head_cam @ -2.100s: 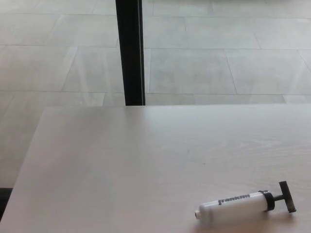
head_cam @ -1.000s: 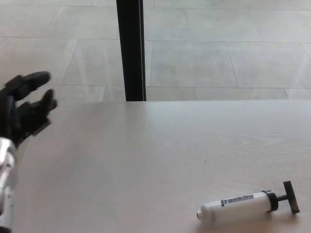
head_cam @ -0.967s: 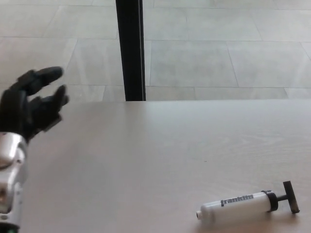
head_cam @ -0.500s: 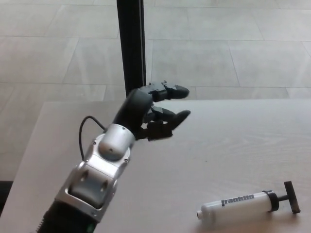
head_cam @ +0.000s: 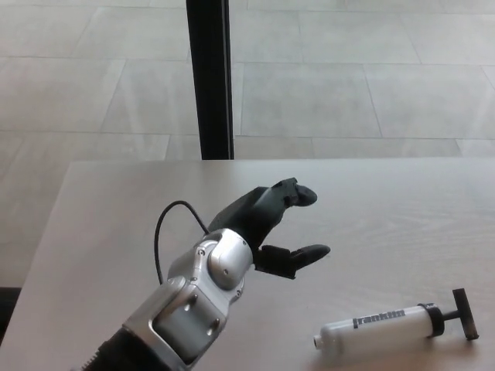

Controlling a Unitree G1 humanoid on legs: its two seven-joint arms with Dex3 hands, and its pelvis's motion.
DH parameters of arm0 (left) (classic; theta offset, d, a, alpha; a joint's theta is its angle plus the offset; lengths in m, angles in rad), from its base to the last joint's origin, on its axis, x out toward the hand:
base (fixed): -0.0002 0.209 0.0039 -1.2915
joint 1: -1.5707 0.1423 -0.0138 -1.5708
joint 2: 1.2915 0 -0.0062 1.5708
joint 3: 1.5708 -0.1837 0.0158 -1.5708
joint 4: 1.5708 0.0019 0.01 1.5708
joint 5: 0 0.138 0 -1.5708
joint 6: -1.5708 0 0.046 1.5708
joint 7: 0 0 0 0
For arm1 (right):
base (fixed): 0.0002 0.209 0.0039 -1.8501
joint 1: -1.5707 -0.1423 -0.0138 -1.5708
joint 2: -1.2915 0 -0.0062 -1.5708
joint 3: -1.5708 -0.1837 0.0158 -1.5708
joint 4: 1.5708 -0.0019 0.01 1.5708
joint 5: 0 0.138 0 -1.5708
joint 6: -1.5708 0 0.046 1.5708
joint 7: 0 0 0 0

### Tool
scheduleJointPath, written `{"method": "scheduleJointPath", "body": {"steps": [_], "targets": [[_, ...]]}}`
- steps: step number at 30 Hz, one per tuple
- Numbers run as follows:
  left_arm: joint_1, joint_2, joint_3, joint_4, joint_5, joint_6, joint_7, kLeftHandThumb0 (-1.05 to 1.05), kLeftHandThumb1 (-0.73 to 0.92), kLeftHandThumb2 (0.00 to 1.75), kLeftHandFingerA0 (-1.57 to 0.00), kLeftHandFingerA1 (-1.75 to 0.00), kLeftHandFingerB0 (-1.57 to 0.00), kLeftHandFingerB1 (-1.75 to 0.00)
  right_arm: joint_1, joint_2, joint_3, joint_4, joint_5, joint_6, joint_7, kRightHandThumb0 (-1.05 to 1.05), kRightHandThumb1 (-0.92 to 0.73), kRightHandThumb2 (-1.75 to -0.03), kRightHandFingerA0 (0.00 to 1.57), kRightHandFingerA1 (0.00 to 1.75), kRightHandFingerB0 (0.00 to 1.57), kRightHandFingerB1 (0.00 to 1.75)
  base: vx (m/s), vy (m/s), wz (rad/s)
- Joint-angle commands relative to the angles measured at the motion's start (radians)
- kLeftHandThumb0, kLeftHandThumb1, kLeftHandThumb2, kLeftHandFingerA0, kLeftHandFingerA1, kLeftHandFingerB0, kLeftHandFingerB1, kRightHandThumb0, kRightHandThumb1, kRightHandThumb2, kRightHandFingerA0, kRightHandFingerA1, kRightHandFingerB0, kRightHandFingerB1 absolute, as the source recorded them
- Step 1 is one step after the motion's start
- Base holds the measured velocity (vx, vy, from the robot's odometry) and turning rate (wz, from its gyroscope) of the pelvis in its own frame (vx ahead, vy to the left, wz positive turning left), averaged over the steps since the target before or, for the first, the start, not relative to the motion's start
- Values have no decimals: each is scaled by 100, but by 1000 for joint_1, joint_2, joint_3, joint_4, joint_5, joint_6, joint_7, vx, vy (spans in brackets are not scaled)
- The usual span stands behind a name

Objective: The robot uses its left hand to lift the air pump kept on the middle of the desk and use the right hand to pull out the handle

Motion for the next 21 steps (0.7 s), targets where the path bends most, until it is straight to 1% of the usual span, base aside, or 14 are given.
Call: {"method": "scheduleJointPath", "body": {"steps": [1, 2, 3, 4, 5, 7, 8, 11, 12, 13, 14, 15, 18, 21], "targets": [[-38, 15, -71, -28, 123, 165, -63, -93, 75, 72, 0, -11, -4, -28, -15, -6, -3, -10, 9, 31, -34, -60, -76, -63, 48, 57, 39, 35, 0, 0, 0], [-36, 11, -78, -33, 125, 172, -65, -93, 75, 72, 0, -11, -4, -28, -15, -6, -4, -8, 11, 29, -32, -60, -76, -63, 48, 57, 39, 35, 0, 0, 0], [-20, -36, -94, -44, 113, 218, -64, -93, 64, 106, 0, -28, -1, -15, -25, -13, -1, 5, 7, 25, -28, -61, -76, -63, 50, 58, 41, 36, 0, 0, 0], [-19, -37, -94, -46, 116, 221, -66, -93, 64, 106, 0, -28, -1, -15, -25, -13, -1, 5, 7, 25, -28, -61, -76, -63, 50, 58, 41, 36, 0, 0, 0], [-12, -49, -101, -44, 119, 223, -59, -94, 65, 106, 0, -28, 0, -16, -26, -12, 0, 7, 8, 21, -24, -64, -62, -97, 48, 68, 36, 52, 0, 0, 0], [1, -86, -124, -30, 131, 225, -34, -94, 64, 105, 0, -27, 0, -17, -26, -9, 5, 4, 6, 14, -20, -64, -61, -97, 49, 68, 37, 52, 0, 0, 0], [12, -120, -147, -13, 145, 221, -7, -96, 64, 106, 0, -27, 0, -17, -25, 1, 6, -16, 15, 33, -23, -61, -61, -97, 49, 69, 37, 52, 0, 0, 0], [10, -142, -154, 1, 162, 221, -4, -97, 66, 108, 0, -26, 0, -15, -27, 2, 13, -27, 10, 41, -32, -61, -61, -97, 49, 69, 37, 52, 0, 0, 0], [8, -158, -151, 12, 162, 218, -2, -98, 66, 108, 0, -27, 0, -14, -31, 0, 17, -20, 5, 39, -34, -63, -61, -97, 50, 67, 37, 52, 0, 0, 0], [6, -165, -148, 12, 163, 221, -4, -100, 68, 109, 0, -26, -6, -12, -32, -1, 21, -20, 2, 43, -36, -63, -60, -97, 49, 67, 37, 52, 0, 0, 0], [3, -171, -147, 12, 167, 227, -9, -100, 68, 109, 0, -26, -6, -12, -33, -2, 22, -18, 2, 42, -35, -63, -60, -97, 49, 67, 37, 52, 0, 0, 0], [10, -176, -137, 8, 165, 222, -6, -101, 68, 108, 0, -25, -6, -12, -36, -1, 26, -20, 3, 48, -36, -61, -75, -62, 52, 60, 44, 37, 0, 0, 0], [17, -192, -131, 10, 169, 225, -8, -97, 67, 109, 0, -28, 0, -14, -41, -3, 30, -17, 7, 56, -33, -62, -75, -62, 51, 61, 44, 36, 0, 0, 0], [30, -195, -135, 6, 169, 220, -24, -95, 68, 111, 0, -31, 0, -16, -42, -4, 41, -20, -1, 64, -38, -61, -75, -63, 50, 58, 43, 36, 0, 0, 0]]}}
